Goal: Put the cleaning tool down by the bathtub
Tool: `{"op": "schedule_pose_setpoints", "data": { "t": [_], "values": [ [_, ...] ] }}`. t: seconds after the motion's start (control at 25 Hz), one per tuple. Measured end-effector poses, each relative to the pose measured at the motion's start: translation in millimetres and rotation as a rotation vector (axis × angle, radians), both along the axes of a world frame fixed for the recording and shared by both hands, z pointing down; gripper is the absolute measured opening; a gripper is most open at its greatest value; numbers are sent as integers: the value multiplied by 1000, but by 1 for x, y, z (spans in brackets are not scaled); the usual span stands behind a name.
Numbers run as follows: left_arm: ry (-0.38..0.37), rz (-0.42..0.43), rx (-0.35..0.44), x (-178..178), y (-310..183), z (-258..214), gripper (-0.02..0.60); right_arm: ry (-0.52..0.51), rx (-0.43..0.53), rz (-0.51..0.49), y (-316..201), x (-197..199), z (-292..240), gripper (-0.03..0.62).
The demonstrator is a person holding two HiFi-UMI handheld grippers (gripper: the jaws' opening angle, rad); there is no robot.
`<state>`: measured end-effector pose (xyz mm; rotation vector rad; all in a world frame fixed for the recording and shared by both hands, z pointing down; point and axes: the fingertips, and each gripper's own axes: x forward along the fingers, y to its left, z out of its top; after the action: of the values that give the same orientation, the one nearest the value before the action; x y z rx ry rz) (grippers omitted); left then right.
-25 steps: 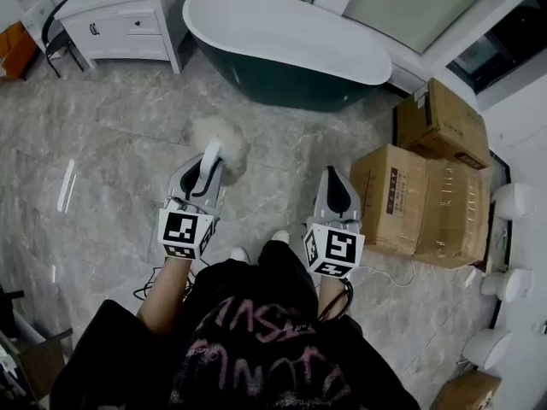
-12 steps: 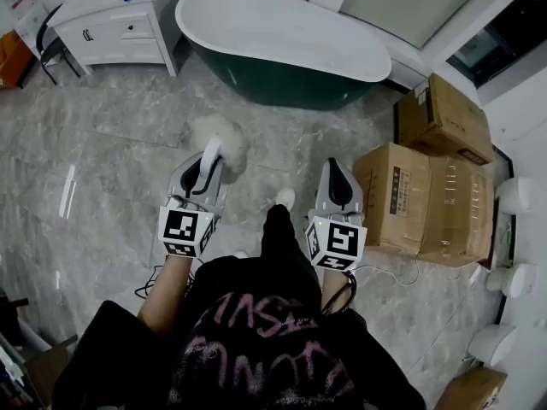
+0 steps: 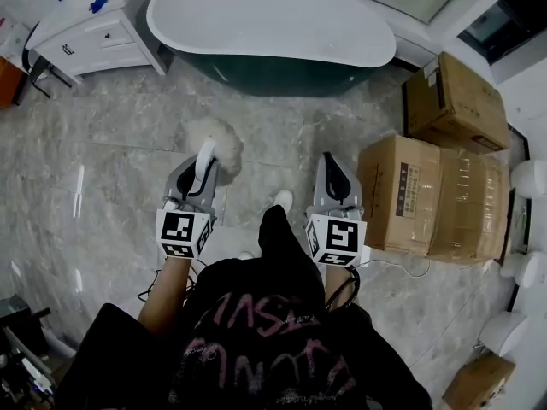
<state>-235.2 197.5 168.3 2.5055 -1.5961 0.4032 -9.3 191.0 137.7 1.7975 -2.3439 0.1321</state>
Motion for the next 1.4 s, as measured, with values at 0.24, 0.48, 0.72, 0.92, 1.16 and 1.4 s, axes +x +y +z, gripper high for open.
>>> {"op": "schedule_pose_setpoints", "data": {
  "t": [0.24,0.48,0.72,0.92,1.16,1.4],
  "values": [
    [-66,27,-70,40,-73,14,86,-32,-71,6,-76,44,25,14],
    [-82,12,-80,64,-135,13,86,-33,-95,8,-133,76,35,14],
    [-78,2,-108,77,-168,25,86,-40,-131,16,-164,90,50,14],
    [-70,-14,-146,81,-196,44,86,-30,-167,22,-182,97,67,14],
    [-81,28,-200,98,-233,84,86,-14,-222,52,-209,113,97,14],
    [-105,52,-259,107,-272,145,86,-17,-280,94,-233,124,148,14]
  ]
}}
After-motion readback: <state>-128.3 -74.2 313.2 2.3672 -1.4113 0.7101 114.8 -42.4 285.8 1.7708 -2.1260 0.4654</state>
